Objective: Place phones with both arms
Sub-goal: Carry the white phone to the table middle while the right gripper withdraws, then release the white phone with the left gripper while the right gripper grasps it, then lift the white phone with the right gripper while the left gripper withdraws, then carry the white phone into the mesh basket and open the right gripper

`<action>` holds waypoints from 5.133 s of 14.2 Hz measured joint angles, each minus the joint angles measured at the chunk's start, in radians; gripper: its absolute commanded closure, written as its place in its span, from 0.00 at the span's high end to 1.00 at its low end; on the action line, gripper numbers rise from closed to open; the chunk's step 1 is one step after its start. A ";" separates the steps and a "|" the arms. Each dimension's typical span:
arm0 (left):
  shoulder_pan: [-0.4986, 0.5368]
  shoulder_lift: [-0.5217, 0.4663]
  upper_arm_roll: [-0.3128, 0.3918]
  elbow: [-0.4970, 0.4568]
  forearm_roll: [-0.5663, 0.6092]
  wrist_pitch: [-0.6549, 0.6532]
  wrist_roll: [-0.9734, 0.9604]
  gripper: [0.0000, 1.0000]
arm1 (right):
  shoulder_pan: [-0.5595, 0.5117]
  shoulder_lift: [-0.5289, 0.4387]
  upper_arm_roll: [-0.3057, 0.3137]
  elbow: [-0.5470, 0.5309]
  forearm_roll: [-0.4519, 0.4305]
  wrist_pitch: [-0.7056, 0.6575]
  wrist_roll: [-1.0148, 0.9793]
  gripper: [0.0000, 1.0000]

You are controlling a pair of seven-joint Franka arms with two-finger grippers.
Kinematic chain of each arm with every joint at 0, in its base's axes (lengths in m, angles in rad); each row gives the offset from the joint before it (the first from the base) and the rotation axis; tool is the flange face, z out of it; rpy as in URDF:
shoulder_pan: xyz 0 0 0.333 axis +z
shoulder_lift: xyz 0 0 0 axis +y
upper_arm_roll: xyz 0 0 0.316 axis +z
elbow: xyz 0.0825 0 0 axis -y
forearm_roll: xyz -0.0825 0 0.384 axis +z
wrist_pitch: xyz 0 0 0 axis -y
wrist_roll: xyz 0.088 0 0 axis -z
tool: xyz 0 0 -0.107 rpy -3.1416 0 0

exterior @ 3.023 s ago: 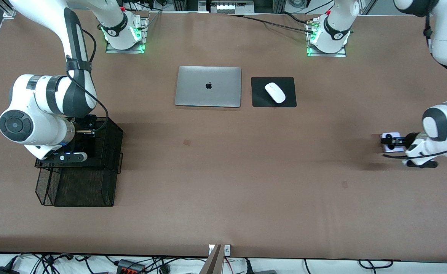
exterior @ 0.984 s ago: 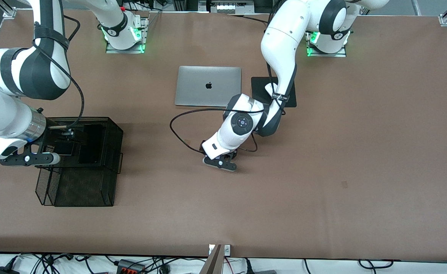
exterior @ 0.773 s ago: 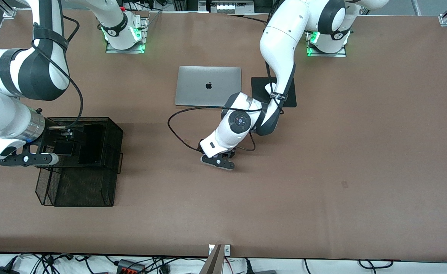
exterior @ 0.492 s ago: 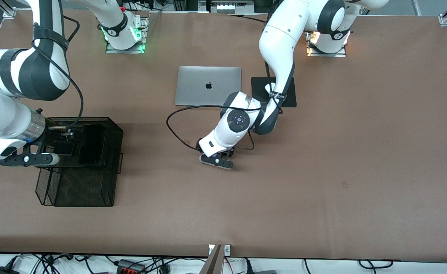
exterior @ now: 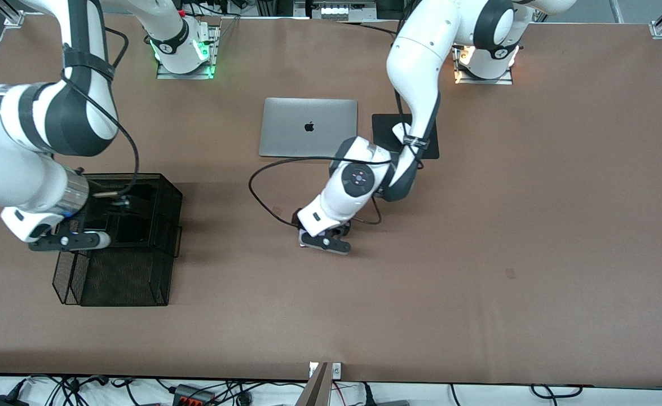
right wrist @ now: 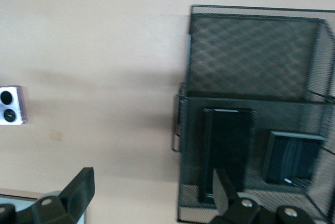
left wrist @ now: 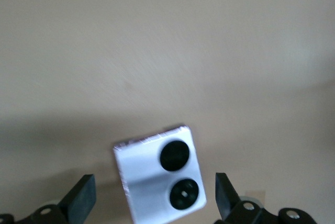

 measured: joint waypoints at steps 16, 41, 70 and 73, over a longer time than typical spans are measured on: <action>0.515 -0.508 -0.122 -0.400 0.369 -0.339 0.126 1.00 | 0.156 0.292 0.216 0.000 0.020 0.471 0.079 1.00; 0.849 -0.997 -0.369 -0.561 0.737 -0.729 0.239 1.00 | 0.292 0.522 0.275 0.145 -0.002 0.635 0.483 1.00; 0.936 -1.067 -0.356 -0.701 0.681 -0.626 0.262 1.00 | -0.023 0.326 -0.030 0.360 -0.003 0.040 -0.001 0.20; 0.931 -1.074 -0.369 -0.708 0.682 -0.577 0.262 1.00 | -0.141 0.329 -0.026 0.358 -0.003 0.043 -0.091 0.20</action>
